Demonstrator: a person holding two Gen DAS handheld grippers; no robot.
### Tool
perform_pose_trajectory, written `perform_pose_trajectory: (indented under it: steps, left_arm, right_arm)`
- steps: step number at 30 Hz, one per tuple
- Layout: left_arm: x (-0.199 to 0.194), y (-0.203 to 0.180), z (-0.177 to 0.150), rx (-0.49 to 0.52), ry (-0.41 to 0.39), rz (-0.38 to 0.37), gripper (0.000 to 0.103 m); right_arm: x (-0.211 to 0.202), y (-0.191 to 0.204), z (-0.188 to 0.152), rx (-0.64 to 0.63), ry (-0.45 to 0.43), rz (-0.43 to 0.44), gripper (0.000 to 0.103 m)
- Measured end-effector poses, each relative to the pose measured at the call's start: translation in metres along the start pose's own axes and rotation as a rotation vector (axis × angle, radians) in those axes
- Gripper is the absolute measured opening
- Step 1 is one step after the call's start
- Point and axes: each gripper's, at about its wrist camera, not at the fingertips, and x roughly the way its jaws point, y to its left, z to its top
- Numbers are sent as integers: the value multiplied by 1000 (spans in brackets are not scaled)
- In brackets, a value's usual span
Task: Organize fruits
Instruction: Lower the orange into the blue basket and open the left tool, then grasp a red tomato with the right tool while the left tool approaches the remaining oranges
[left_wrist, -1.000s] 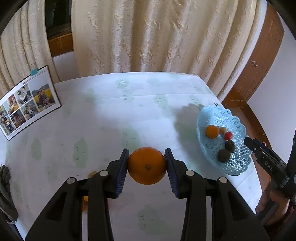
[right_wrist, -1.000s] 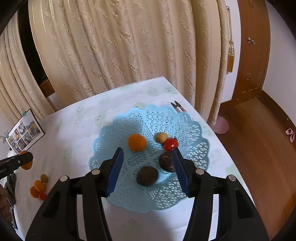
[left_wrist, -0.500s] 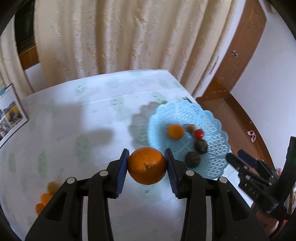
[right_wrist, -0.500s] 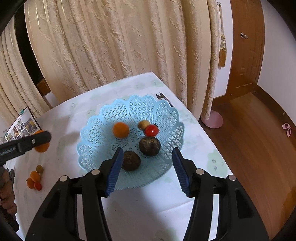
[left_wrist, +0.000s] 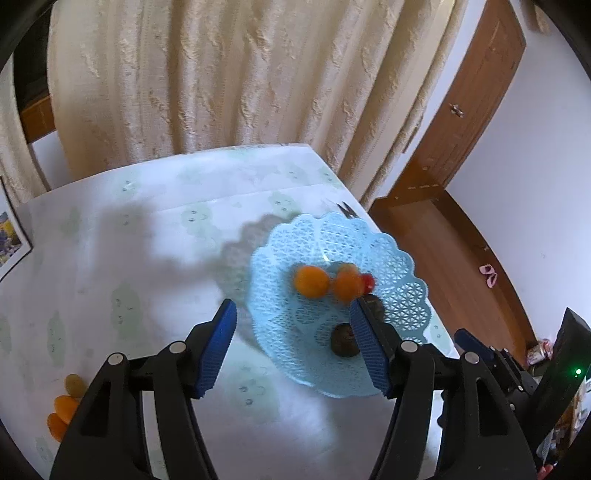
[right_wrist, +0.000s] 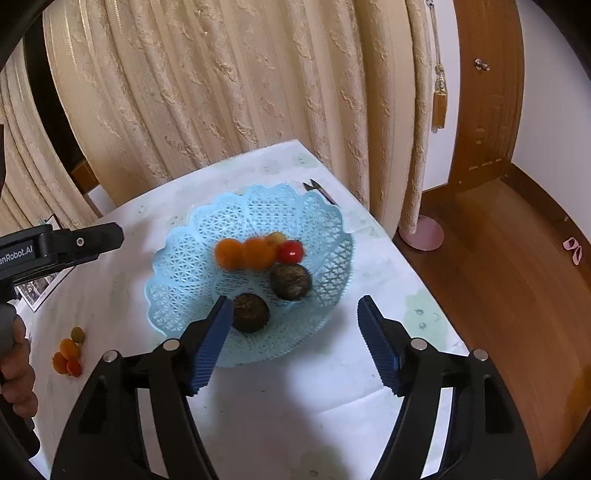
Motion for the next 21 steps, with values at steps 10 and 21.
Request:
perform_pose_trajectory:
  steps: [10,21]
  left_arm:
    - [-34,56,-8,-76,-43,103,64]
    - [-68,141,-38,-189,-39,231,64]
  right_arm:
    - [7,54,11,-92,-15,91,72]
    - [22,142,-2,-221,44,227,72]
